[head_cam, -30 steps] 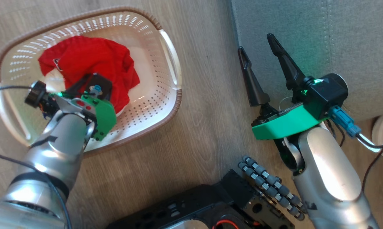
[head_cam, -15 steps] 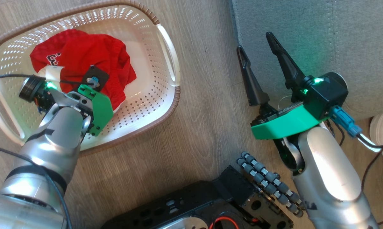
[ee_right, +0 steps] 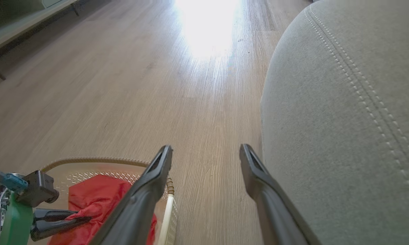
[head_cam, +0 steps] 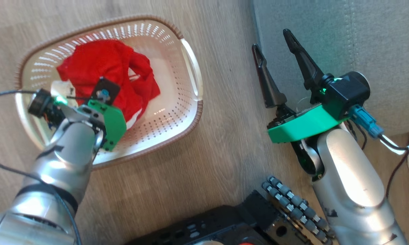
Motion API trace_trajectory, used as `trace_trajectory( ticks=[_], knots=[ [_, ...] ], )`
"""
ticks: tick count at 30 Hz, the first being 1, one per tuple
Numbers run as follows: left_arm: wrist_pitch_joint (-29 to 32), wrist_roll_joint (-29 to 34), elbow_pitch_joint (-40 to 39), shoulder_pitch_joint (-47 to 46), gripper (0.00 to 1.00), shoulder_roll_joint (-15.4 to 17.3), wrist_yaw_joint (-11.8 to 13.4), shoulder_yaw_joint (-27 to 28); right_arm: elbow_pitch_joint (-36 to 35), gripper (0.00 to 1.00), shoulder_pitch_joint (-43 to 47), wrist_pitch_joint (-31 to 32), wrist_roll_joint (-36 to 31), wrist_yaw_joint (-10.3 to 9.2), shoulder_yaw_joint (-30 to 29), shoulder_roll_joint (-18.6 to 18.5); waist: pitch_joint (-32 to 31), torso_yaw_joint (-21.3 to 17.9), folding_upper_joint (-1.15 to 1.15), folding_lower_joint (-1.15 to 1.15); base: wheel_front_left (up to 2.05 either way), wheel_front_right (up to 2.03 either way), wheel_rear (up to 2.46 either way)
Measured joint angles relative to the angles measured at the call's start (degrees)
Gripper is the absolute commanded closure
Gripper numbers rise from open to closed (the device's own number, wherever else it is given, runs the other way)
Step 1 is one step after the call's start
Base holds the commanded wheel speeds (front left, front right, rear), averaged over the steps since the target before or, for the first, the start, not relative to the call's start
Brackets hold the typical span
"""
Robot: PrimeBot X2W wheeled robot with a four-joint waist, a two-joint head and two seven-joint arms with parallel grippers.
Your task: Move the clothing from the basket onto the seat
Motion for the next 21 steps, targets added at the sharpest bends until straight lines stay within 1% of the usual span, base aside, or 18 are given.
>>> trace_trajectory(
  ticks=[4, 6, 13, 15, 16, 17, 21],
  knots=[
    [-0.41, -1.74, -0.8, 2.98, 1.0, -0.54, 0.87, 0.79, 1.55, 0.0, 0.01, 0.0, 0.1, 0.0, -0.24, -0.01, -3.24, 1.19, 0.0, 0.0, 0.0, 0.0, 0.0],
    [-0.43, -3.09, -3.79, 4.76, 1.0, -0.8, 1.05, 1.55, 2.31, 0.0, 0.04, 0.0, 0.09, 0.0, -0.38, -0.01, -5.07, 1.83, 0.0, 0.0, 0.0, 0.0, 0.0],
    [-0.47, -4.69, -13.99, 12.4, 1.0, -0.81, 1.59, 2.85, 5.66, 0.0, 0.71, 0.0, 0.01, -0.01, -1.03, -0.04, -12.69, 4.45, 0.0, 0.0, 0.0, 0.0, 0.0],
    [-0.47, -4.69, -17.37, 14.8, 1.0, -0.62, 2.75, 3.26, 6.49, 0.0, 1.63, 0.0, -0.11, 0.0, -1.34, -0.07, -15.02, 5.27, 0.0, 0.0, 0.0, 0.0, 0.0],
    [-0.47, -4.69, -17.37, 14.8, 1.0, -0.62, 2.75, 3.26, 6.49, 0.0, 1.63, 0.0, -0.11, 0.0, -1.34, -0.07, -15.02, 5.27, 0.0, 0.0, 0.0, 0.0, 0.0],
    [-0.47, -4.69, -18.97, 15.73, 1.0, -0.45, 3.37, 3.39, 6.9, 0.0, 2.22, 0.0, -0.2, 0.0, -1.46, -0.08, -16.12, 5.68, 0.0, 0.0, 0.0, 0.0, 0.0],
    [-0.47, -4.69, -24.91, 18.75, 1.0, -0.21, 3.96, 3.75, 8.61, 0.0, 4.53, 0.01, -0.71, -0.01, -2.5, -0.11, -20.7, 7.48, 0.0, 0.0, 0.0, 0.0, 0.0]
  ],
)
